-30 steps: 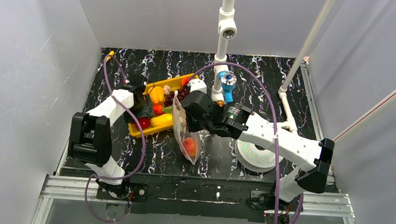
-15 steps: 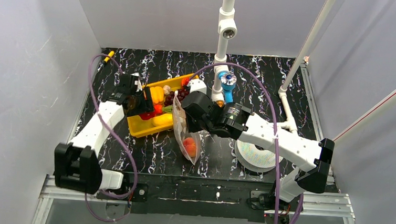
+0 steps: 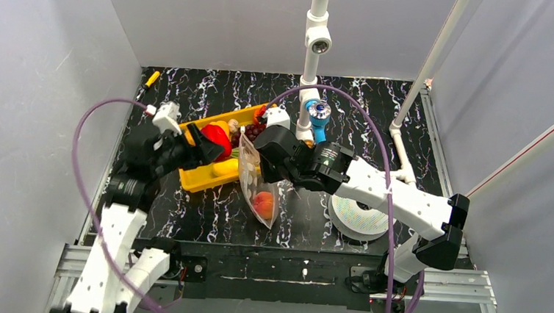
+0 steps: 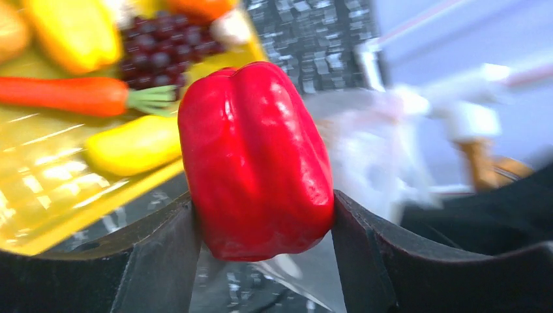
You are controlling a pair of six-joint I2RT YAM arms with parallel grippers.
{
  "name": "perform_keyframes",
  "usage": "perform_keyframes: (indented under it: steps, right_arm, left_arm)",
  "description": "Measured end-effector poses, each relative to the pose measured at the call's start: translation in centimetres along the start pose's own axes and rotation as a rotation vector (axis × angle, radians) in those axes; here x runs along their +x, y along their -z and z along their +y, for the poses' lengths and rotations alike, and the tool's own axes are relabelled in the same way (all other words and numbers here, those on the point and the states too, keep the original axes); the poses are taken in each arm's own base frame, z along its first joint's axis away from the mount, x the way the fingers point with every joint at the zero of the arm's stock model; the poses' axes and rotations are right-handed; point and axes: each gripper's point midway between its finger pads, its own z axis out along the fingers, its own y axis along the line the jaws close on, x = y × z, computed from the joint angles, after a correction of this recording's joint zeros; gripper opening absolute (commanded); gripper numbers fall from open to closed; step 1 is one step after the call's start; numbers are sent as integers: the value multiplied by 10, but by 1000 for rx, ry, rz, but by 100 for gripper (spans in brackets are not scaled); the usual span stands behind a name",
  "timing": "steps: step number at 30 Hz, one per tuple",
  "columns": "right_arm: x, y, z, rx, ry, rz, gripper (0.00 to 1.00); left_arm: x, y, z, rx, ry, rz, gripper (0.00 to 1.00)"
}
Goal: Place the food in the zip-top bag and seal the zipper
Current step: Pick up the fake vegetable from the bin, then place the fake vegetable in the zipper food storage bag.
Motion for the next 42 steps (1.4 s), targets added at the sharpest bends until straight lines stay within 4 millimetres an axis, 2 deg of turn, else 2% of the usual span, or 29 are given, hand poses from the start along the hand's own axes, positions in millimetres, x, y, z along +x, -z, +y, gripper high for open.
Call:
perform_keyframes:
  steps: [3, 7, 10, 12, 17, 19, 23, 27, 32, 35, 38, 39, 42]
  right_arm:
    - [-2, 1, 1, -3, -2, -3, 1]
    - [-3, 2, 2, -8, -3, -3, 1]
    - [-2, 2, 4, -16, -3, 1, 1]
    - [-3, 2, 6, -25, -5, 2, 1]
    - [-4, 2, 10, -42, -10, -3, 1]
    - [-4, 2, 10, -44, -10, -2, 1]
    - [-4, 2, 10, -44, -10, -2, 1]
    - [-4, 2, 9, -41, -9, -2, 1]
    - [-4, 2, 9, -39, -9, -3, 1]
    - [-4, 2, 10, -43, -11, -2, 1]
    - [-4, 2, 12, -51, -12, 2, 1]
    - [-3, 2, 13, -58, -13, 4, 1]
    - [-3, 3, 16, -72, -15, 8, 1]
  left_arm:
    - [-3, 43, -41, 168, 19, -79, 34]
    - [-5, 92, -84, 339, -29, -121, 34]
    - [2, 109, -111, 499, -50, -92, 34]
    - [16, 111, -120, 610, -30, -41, 34]
    - [55, 97, -115, 724, 101, 145, 35]
    - [61, 97, -117, 748, 125, 191, 35]
    - [70, 105, -125, 784, 124, 255, 25]
    - [78, 92, -121, 689, 185, 345, 20]
    - [90, 60, -94, 418, 283, 418, 20]
    - [96, 49, -72, 269, 303, 417, 23]
    - [98, 46, -60, 187, 314, 410, 30]
    - [98, 44, -57, 169, 316, 405, 35]
    - [94, 42, -53, 138, 321, 378, 61]
